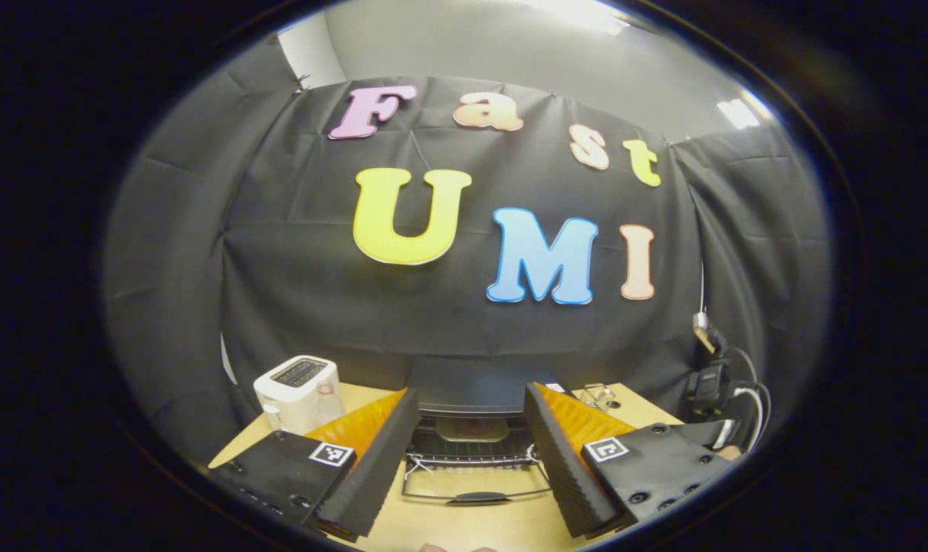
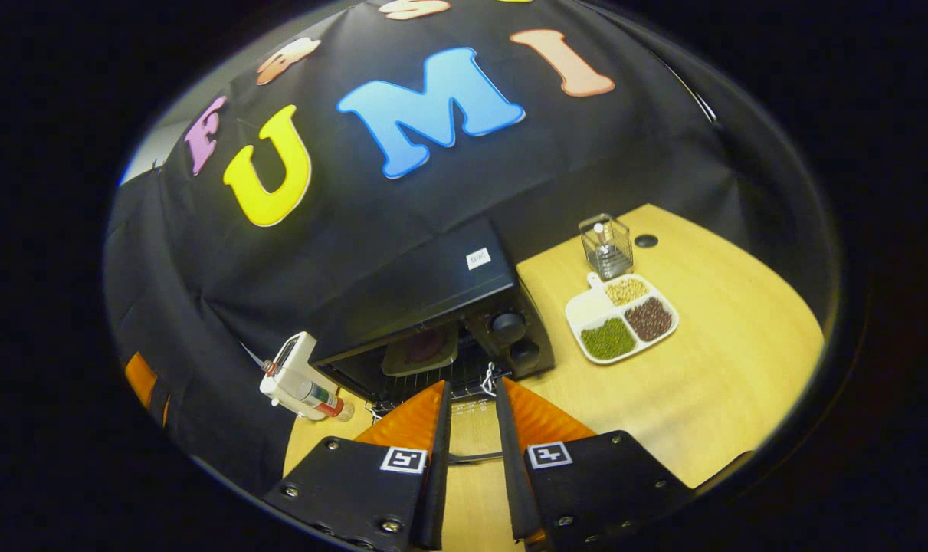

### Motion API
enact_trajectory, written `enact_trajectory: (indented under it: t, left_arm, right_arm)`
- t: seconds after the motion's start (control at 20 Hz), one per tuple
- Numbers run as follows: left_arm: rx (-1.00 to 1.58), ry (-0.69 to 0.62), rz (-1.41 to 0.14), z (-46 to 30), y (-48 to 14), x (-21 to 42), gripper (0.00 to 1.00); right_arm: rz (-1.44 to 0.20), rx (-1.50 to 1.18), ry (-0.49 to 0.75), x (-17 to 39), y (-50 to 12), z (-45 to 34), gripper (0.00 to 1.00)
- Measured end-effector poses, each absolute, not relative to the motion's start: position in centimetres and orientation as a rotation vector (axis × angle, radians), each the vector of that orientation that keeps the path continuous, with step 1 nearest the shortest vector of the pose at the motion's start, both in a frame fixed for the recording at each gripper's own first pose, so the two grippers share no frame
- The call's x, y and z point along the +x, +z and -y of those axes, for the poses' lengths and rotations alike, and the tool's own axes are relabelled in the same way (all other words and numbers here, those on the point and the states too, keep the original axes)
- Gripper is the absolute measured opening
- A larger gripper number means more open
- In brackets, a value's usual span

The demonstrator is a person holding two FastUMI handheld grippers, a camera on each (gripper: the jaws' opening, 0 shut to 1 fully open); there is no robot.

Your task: Open the electric oven with the left hand, put the food in, and close the electric oven.

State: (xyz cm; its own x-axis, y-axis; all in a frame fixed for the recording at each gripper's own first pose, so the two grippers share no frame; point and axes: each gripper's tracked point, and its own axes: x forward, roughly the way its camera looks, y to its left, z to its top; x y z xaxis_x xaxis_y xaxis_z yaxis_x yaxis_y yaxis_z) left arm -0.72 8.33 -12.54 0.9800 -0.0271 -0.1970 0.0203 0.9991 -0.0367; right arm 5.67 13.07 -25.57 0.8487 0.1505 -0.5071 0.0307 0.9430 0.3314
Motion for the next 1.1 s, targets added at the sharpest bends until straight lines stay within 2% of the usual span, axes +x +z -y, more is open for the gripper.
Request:
enact_trajectory:
  t: [0.2,0.25,0.3,0.35,0.4,0.45,0.5,0.55,0.6,0.65,0.75,0.8,0.85,0.9,0.95,1.0,1.05,1.1]
  left_arm:
    - [-0.031,-0.034,-0.207,-6.9,-12.9,-0.4,0.99]
    - [-0.029,-0.032,-0.206,-6.7,-12.9,-0.2,0.94]
    - [-0.028,-0.029,-0.207,-6.6,-12.8,0.0,0.94]
    - [-0.028,-0.025,-0.205,-6.5,-12.9,0.0,0.99]
    - [-0.03,-0.024,-0.204,-6.4,-12.7,0.2,0.94]
    - [-0.03,-0.025,-0.207,-6.3,-13.1,0.4,0.94]
    - [-0.029,-0.024,-0.219,-6.1,-13.6,0.7,0.94]
    - [-0.029,-0.02,-0.245,-6.0,-14.3,0.9,0.94]
    - [-0.036,-0.018,-0.279,-5.8,-15.4,1.0,0.96]
    - [-0.05,-0.02,-0.317,-5.5,-16.6,1.2,0.98]
    - [-0.094,-0.041,-0.397,-4.5,-19.3,1.5,0.99]
    - [-0.105,-0.046,-0.437,-4.2,-20.7,1.5,0.99]
    - [-0.109,-0.047,-0.476,-4.2,-22.2,1.5,0.94]
    - [-0.106,-0.048,-0.523,-4.1,-23.8,1.5,0.99]
    - [-0.103,-0.049,-0.571,-4.0,-25.5,1.3,0.94]
    - [-0.097,-0.045,-0.624,-4.0,-27.2,0.9,0.99]
    - [-0.09,-0.038,-0.673,-4.2,-28.7,0.6,0.94]
    - [-0.086,-0.034,-0.719,-4.3,-30.0,0.3,0.94]
  right_arm:
    - [-0.368,0.187,0.123,4.5,-18.3,-11.8,0.34]
    - [-0.32,0.159,0.131,4.1,-16.5,-11.5,0.34]
    - [-0.275,0.141,0.133,3.8,-14.5,-11.1,0.34]
    - [-0.227,0.13,0.13,3.5,-12.5,-10.9,0.34]
    - [-0.191,0.11,0.11,3.4,-10.8,-10.2,0.34]
    - [-0.168,0.087,0.109,2.9,-9.8,-9.6,0.46]
    - [-0.161,0.067,0.104,2.7,-9.3,-9.3,0.41]
    - [-0.155,0.058,0.09,2.2,-8.9,-8.8,0.58]
    - [-0.146,0.057,0.081,2.1,-8.6,-8.5,0.63]
    - [-0.136,0.059,0.079,1.9,-8.3,-8.2,0.79]
    - [-0.113,0.042,0.072,1.7,-7.8,-7.6,0.85]
    - [-0.103,0.036,0.071,1.5,-7.4,-7.3,0.76]
    - [-0.097,0.028,0.069,1.4,-7.2,-7.2,0.85]
    - [-0.1,0.024,0.064,1.3,-7.2,-6.8,0.85]
    - [-0.103,0.02,0.061,1.3,-7.3,-6.6,0.85]
    - [-0.108,0.01,0.051,1.4,-7.4,-6.2,0.85]
    - [-0.113,-0.008,0.039,1.2,-7.7,-5.4,0.85]
    - [-0.118,-0.026,0.028,1.2,-8.1,-4.9,0.85]
